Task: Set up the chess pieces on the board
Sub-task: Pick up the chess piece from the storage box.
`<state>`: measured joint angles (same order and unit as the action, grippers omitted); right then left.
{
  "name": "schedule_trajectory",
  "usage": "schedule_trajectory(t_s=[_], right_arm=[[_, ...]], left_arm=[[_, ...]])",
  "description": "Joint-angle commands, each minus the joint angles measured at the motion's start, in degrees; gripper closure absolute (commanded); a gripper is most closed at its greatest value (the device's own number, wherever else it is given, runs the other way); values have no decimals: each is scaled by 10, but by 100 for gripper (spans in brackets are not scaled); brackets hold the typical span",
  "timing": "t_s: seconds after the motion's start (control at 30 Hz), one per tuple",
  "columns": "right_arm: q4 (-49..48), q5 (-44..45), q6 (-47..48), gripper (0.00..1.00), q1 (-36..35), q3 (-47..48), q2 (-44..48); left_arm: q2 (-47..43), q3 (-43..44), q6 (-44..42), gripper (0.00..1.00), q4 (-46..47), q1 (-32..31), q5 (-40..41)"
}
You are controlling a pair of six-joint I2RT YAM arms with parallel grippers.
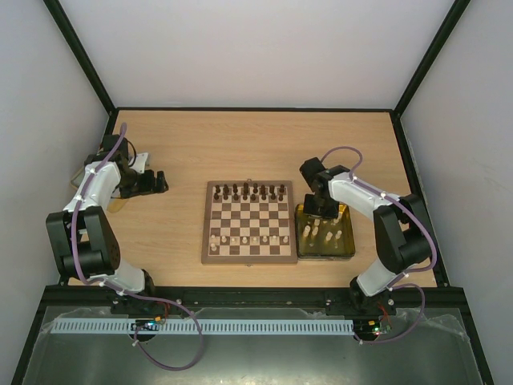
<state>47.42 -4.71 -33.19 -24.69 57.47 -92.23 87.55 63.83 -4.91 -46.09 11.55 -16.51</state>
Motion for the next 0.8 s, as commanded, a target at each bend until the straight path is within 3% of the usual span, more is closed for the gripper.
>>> schedule_trajectory(t_s=[0.0, 0.53, 0.77], right_arm=[[8, 7, 7, 76, 3, -5, 18], [6, -7, 5, 75, 3, -33, 33], [2, -2, 7, 79, 3, -31, 26]], left_arm=[[6, 0, 1, 1, -6, 4, -8], [13, 2, 0, 1, -7, 4, -10], [11, 1, 1, 1, -7, 3, -11]])
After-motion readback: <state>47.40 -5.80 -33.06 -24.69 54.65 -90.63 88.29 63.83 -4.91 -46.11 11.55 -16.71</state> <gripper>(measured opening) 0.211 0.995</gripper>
